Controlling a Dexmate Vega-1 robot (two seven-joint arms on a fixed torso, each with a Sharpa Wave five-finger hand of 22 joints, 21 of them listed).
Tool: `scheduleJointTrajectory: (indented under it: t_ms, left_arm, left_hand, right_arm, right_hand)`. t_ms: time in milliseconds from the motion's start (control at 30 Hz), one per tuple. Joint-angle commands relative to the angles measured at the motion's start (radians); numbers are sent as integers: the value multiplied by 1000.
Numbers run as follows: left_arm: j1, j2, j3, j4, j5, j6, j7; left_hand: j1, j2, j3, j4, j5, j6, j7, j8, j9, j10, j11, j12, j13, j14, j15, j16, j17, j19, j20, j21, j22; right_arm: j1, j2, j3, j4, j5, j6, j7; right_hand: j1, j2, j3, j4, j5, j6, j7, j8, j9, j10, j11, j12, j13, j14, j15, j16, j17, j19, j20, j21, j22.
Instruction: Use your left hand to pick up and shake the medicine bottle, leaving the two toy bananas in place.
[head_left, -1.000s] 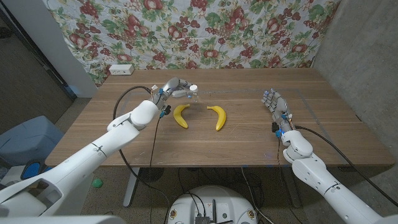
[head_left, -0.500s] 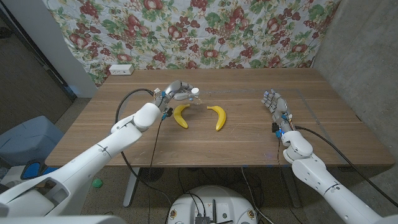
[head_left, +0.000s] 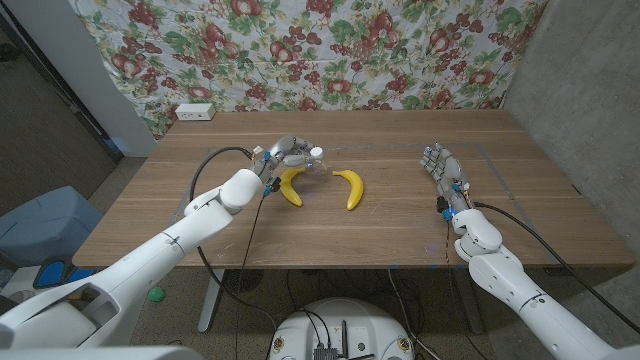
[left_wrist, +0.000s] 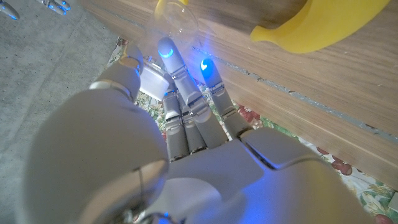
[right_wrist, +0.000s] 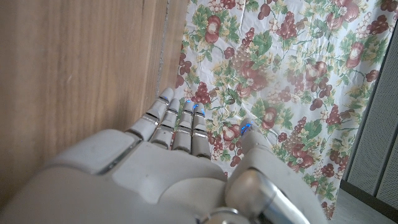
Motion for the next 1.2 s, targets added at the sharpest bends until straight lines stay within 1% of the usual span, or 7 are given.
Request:
scheduleJointTrajectory:
  t_ms: [33, 300, 533, 767, 1000, 1200]
  left_arm:
    - [-22, -5, 32, 16, 55, 17, -1]
    - [-24, -16, 39, 36, 50, 11, -7]
    - [-23, -21, 47, 43, 44, 15, -16]
    - [-21, -26, 52, 40, 43, 25, -16]
    - [-25, -26, 59, 35, 46, 44, -23]
    - [-33, -23, 68, 26, 56, 78, -31]
  left_hand:
    - [126, 138, 19, 24, 5, 141, -62, 6, 68, 272, -200, 6, 132, 5, -2, -1, 3, -5, -127, 5, -1]
    - [126, 139, 19, 24, 5, 140, -63, 5, 67, 272, -202, 6, 132, 4, -2, -3, 1, -7, -127, 5, -1]
    - [126, 139, 19, 25, 5, 139, -63, 5, 66, 272, -200, 5, 132, 5, -2, -4, 1, -8, -126, 7, -1]
    - [124, 141, 18, 27, 5, 136, -64, 3, 65, 271, -205, 5, 133, 5, -1, -4, 1, -8, -125, 8, -1]
    - [123, 141, 17, 27, 5, 136, -64, 4, 65, 271, -206, 5, 133, 5, -2, -3, 3, -8, -123, 9, -1]
    - [122, 141, 17, 27, 5, 134, -66, 3, 64, 271, -209, 2, 130, 5, -2, -3, 4, -7, -121, 10, -1]
  right_arm:
    - [5, 2, -2, 10, 0, 4, 4]
    - [9, 2, -2, 15, 3, 3, 10]
    - [12, 0, -2, 19, 6, 4, 16]
    - [10, 3, 0, 21, 11, 6, 16]
    - [8, 3, 2, 24, 14, 10, 18]
    - [9, 2, 2, 27, 13, 12, 21]
  right_hand:
    - [-4, -8, -3, 2, 1, -2, 4, 0, 3, 6, 2, 0, -1, 8, -4, -3, 2, 9, -1, 0, 4]
    - [-5, -8, -3, 2, 1, -2, 5, 0, 3, 5, 3, 0, -1, 8, -4, -4, 2, 9, -1, -2, 5]
    - [-6, -8, -4, 2, 1, -3, 5, 0, 3, 5, 5, 0, -1, 9, -3, -5, 2, 11, -1, -5, 5]
    - [-7, -8, -4, 3, 1, -2, 6, 0, 3, 6, 4, 0, -1, 9, -3, -5, 2, 12, -1, -7, 5]
    - [-8, -8, -5, 3, 1, -2, 5, 0, 3, 6, 4, 0, -1, 9, -3, -6, 2, 12, -1, -9, 5]
    - [-9, -9, -5, 3, 1, -2, 5, 0, 3, 6, 5, 0, -1, 9, -4, -6, 2, 13, 0, -11, 5]
